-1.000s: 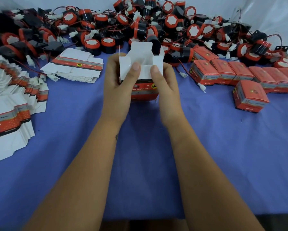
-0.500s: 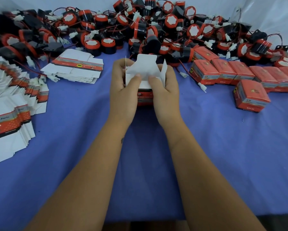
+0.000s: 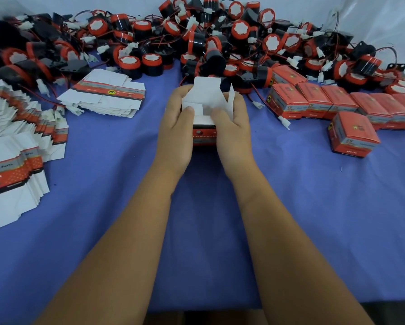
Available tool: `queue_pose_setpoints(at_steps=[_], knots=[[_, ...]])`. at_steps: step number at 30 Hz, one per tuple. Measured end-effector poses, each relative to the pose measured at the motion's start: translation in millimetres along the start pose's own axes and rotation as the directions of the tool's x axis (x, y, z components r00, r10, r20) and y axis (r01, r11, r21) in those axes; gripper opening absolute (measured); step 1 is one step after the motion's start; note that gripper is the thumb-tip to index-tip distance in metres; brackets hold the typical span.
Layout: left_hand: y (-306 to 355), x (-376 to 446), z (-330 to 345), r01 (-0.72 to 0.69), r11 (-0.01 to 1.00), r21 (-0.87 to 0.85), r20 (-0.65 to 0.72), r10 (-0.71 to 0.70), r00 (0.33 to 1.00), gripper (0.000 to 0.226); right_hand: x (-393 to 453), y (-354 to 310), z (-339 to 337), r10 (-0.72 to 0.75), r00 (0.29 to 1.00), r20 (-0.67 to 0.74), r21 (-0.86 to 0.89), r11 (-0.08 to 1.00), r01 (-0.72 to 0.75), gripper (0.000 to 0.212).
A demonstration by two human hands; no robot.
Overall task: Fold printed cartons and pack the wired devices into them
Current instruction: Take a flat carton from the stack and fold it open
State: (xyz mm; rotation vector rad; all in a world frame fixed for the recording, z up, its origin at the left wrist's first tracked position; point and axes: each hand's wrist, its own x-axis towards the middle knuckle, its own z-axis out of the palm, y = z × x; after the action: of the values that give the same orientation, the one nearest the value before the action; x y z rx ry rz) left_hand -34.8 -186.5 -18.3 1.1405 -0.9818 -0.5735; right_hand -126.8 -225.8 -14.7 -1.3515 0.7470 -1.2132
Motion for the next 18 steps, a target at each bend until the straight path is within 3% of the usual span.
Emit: queue_pose_setpoints(at_steps=[2,4,6,10,15,18], knots=[[0.9,0.5,-1.3,0.006,0.999,-0.032,-0.019,-0.006,1.0,0.038,2.1,-0.8,-1.1,0.072,0.996,0.061,0.109,0.991,-0.079,0.021],[1.5,1.9,-2.3,0.028,0.997,-0.072,-0.041,-0.031,0.999,0.037,4.8,-2.6,-2.2,0.169,0.98,0.101,0.25,0.949,-0.189,0.04],[1.9,3.2,-2.8,0.042,0.995,-0.087,-0.054,-0.047,0.997,0.036,6.5,-3.8,-2.9,0.208,0.974,0.087,0.255,0.941,-0.223,0.042],[1.5,4.6,-2.4,0.065,0.994,-0.093,-0.069,-0.071,0.995,0.037,5.8,-3.2,-3.4,0.148,0.981,0.125,0.174,0.97,-0.169,0.025],[4.3,4.1,-2.4,0.028,0.995,-0.096,-0.039,-0.032,0.999,0.042,4.2,-5.5,-3.6,0.086,0.987,0.133,0.158,0.982,-0.107,0.033],[5.1,3.0,-3.2,0.04,0.991,-0.124,-0.051,-0.047,0.998,0.035,1.2,-6.2,-4.7,0.034,0.996,0.086,0.135,0.99,-0.046,0.028]])
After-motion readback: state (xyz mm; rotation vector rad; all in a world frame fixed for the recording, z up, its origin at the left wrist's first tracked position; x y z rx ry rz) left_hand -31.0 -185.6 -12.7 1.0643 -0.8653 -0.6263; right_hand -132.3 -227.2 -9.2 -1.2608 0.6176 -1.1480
